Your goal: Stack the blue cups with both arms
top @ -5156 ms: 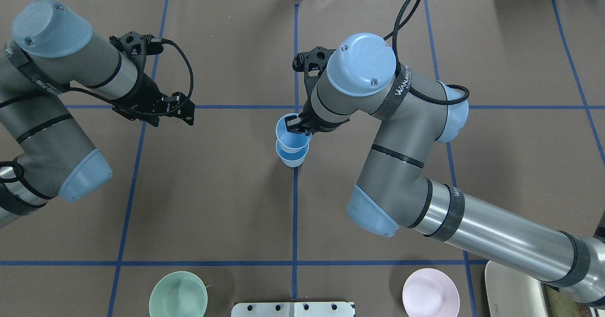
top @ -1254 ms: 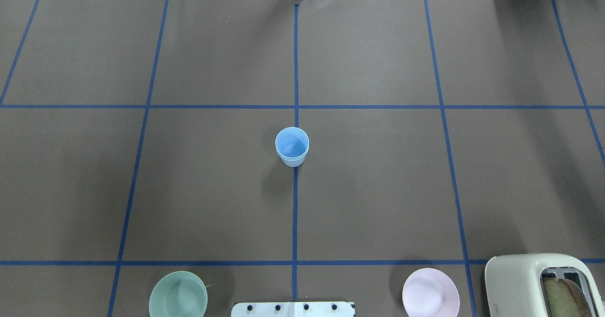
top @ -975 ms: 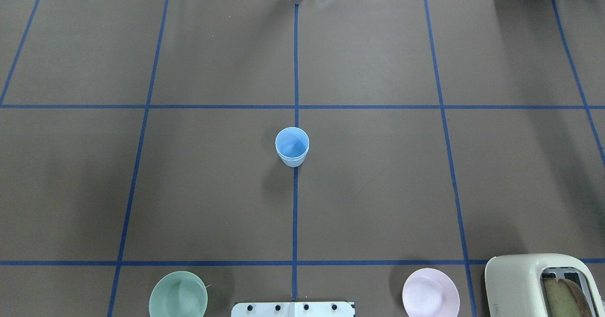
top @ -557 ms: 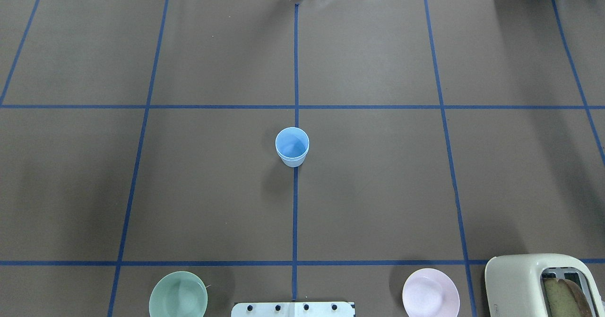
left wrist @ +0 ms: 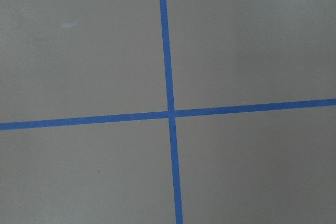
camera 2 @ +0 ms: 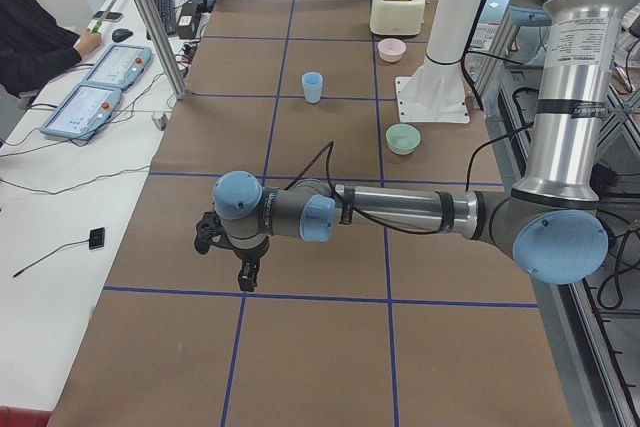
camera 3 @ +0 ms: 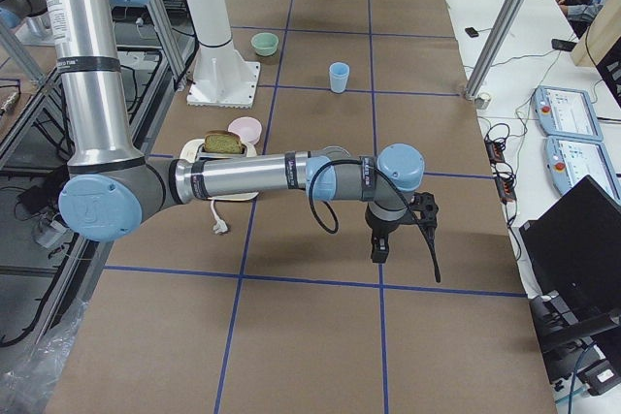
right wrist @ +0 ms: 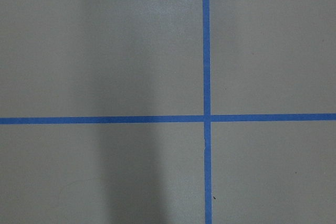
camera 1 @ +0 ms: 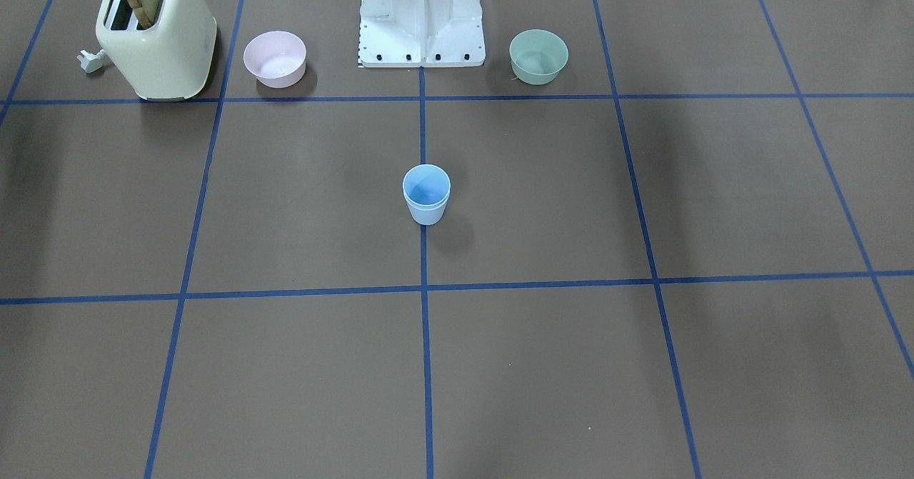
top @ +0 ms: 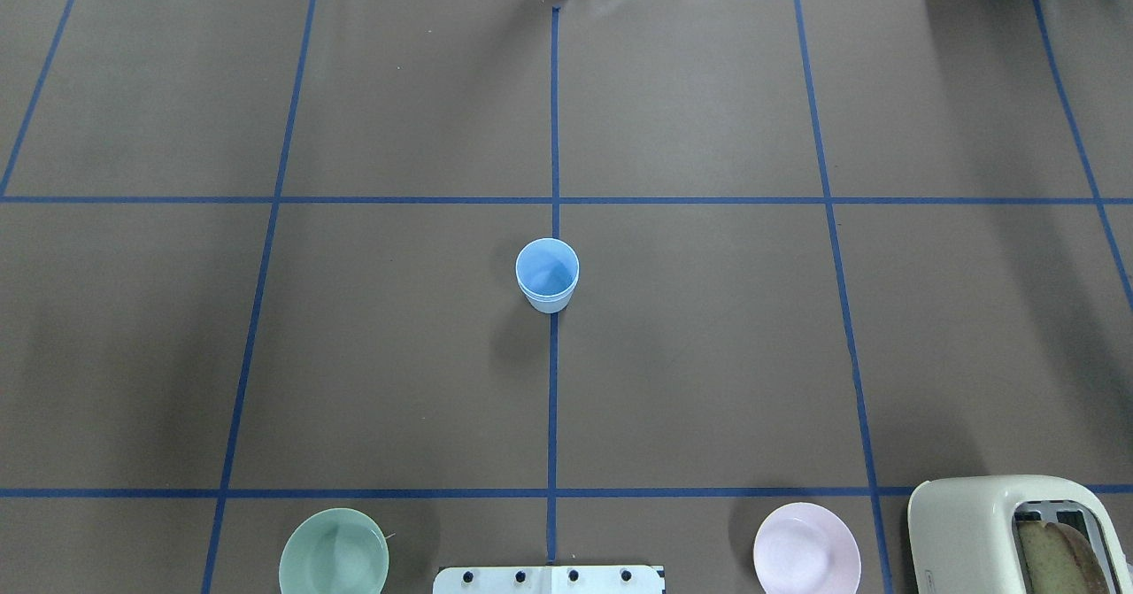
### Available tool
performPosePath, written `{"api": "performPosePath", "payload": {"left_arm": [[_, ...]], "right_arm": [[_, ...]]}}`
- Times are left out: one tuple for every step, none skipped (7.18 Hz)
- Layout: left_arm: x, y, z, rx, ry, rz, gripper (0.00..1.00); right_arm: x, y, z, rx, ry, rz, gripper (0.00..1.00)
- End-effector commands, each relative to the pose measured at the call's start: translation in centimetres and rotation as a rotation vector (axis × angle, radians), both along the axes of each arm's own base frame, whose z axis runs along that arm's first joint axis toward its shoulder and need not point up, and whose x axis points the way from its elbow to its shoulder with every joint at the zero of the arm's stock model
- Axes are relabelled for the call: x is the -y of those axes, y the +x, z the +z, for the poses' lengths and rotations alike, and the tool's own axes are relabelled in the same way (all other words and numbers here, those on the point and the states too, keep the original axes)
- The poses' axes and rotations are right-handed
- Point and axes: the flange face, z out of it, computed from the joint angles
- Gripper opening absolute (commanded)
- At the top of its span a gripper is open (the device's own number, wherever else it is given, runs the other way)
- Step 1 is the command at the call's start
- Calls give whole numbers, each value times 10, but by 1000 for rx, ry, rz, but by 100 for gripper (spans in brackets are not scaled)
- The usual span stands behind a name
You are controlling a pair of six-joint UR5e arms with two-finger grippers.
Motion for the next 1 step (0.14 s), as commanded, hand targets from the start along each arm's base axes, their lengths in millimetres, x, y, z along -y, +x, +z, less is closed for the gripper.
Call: {"api": "performPosePath", "payload": {"left_arm": [[-3,0,2,-1,-4,1,99]], "right_arm": [[0,0,0,1,3,-2,100]]}}
